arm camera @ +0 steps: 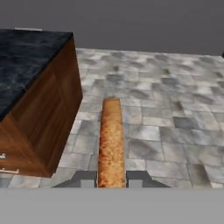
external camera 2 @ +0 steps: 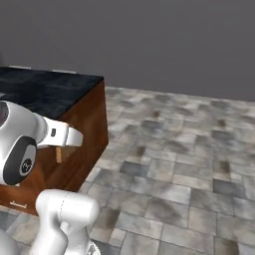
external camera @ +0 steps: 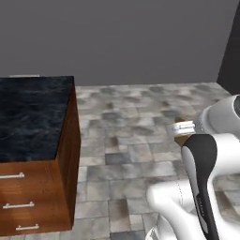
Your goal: Start the toaster. Once the lever pops up, take the bread to the plate on the dining counter.
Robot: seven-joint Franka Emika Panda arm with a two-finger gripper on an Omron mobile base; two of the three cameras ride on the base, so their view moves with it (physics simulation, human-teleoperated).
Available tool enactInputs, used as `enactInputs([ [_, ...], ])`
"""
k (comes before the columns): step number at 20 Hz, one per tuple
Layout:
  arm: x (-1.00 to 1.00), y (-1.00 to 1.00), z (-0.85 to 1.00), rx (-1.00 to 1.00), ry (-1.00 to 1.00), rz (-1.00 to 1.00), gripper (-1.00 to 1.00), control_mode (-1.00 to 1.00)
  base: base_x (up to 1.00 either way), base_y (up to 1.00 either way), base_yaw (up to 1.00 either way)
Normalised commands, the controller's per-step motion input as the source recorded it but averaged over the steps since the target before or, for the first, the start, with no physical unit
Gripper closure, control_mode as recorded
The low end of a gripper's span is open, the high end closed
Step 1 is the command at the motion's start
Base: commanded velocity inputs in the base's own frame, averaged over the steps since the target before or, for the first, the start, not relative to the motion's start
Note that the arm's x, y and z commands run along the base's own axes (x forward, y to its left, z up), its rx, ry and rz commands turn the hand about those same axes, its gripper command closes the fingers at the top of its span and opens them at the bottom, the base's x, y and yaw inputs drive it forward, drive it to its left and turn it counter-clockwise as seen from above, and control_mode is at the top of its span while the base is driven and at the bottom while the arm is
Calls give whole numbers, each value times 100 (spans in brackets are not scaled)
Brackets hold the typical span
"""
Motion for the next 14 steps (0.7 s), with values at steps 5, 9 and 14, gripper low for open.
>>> enactInputs([
  [5, 0, 0, 0, 0, 0, 0, 100, 100, 79, -82, 50],
  [9, 0, 0, 0, 0, 0, 0, 100, 100, 71, -88, 48],
  [14, 0, 0, 0, 0, 0, 0, 100, 100, 66, -92, 46],
])
